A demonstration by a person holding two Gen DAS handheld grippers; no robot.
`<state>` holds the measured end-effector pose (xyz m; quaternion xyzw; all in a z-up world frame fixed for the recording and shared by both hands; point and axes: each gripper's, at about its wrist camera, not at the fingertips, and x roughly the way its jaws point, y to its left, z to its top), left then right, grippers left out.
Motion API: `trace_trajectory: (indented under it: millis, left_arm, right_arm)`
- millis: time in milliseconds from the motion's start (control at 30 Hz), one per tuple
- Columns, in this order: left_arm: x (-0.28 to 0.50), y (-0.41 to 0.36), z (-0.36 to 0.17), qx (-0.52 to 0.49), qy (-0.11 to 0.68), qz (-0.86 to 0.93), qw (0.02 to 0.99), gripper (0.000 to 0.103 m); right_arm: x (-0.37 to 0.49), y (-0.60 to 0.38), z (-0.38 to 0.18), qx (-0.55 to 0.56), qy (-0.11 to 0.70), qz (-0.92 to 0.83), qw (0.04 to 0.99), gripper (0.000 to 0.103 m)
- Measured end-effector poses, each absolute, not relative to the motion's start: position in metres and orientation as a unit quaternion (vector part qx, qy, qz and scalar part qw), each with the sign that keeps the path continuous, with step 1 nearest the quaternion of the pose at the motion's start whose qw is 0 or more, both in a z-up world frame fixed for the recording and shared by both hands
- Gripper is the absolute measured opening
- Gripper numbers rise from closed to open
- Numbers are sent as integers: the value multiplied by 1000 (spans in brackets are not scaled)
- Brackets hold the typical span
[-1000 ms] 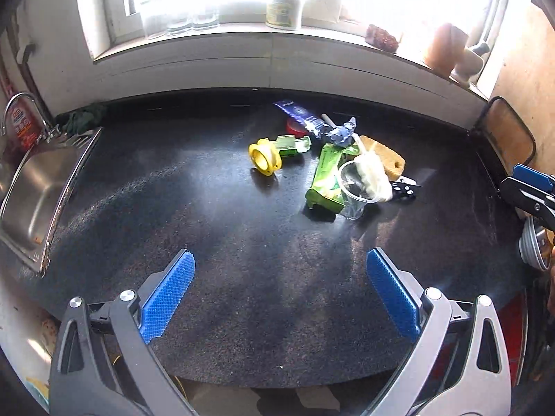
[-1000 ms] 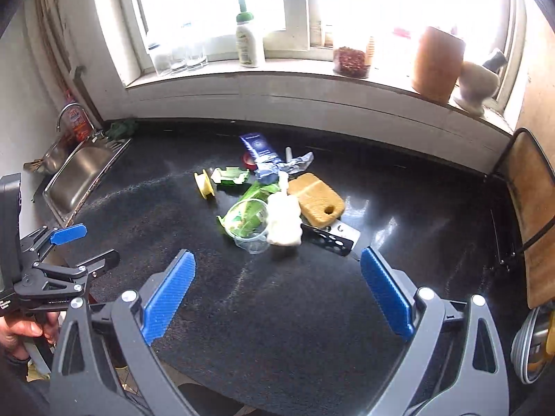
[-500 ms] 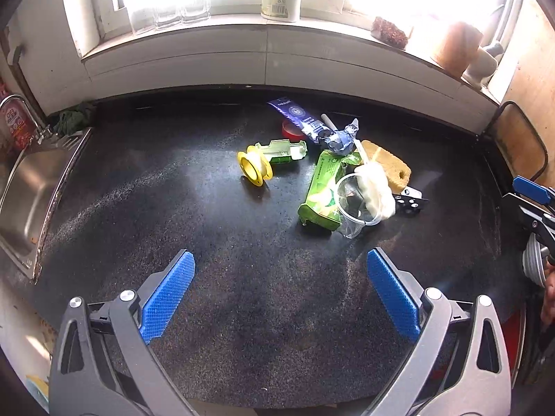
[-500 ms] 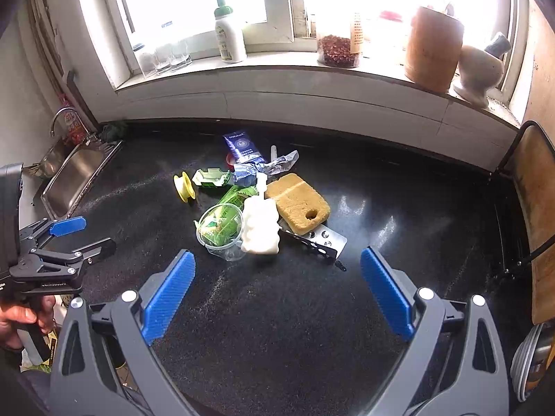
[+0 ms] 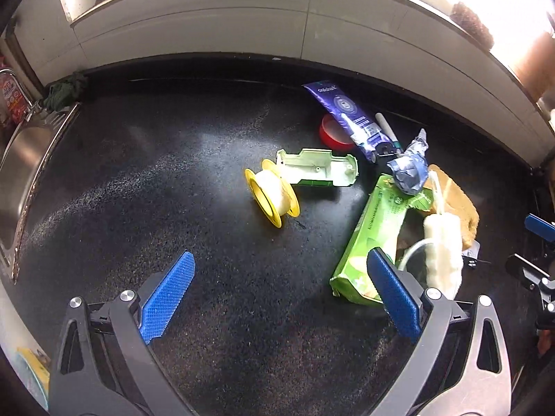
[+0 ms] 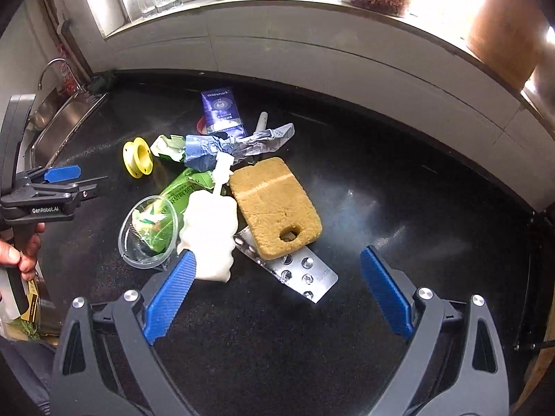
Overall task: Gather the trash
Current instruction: 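Grasp the yellow tape roll with left tool while right tool grasps the sponge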
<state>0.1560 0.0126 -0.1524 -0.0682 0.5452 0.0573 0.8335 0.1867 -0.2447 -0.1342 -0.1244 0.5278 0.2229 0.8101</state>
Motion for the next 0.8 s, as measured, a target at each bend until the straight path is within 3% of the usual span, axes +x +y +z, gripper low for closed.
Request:
trace_trajectory:
  millis: [367,400,467,567,633,733,800]
  left_arm:
    - [207,26,-206,-86,584,85,803,96]
    - [210,27,-208,-88,584,85,802,96]
    - [213,29,-210,-86,582,89,804,95]
    - [216,30,-211,-90,583,86,803,76]
    - [216,32,-208,-98,581,81,804,52]
    - [212,33,-202,-99,581,78,805,26]
    - [205,32,-196,-90,576,77,809,19]
  right_arm:
    - [237,-224,-198,-170,575,266,755,87]
    - [240,-222,-200,-169,577,269,753,85]
    - [245,-221,-203,-163,582,274,748,66]
    - [247,-220,-197,-162,572,273,756,57]
    - [246,-223,-190,-154,565,270,764,54]
    - [245,-231,-177,-129,560,260,776,50]
    - [243,-236,-168,-117,557,250,783,49]
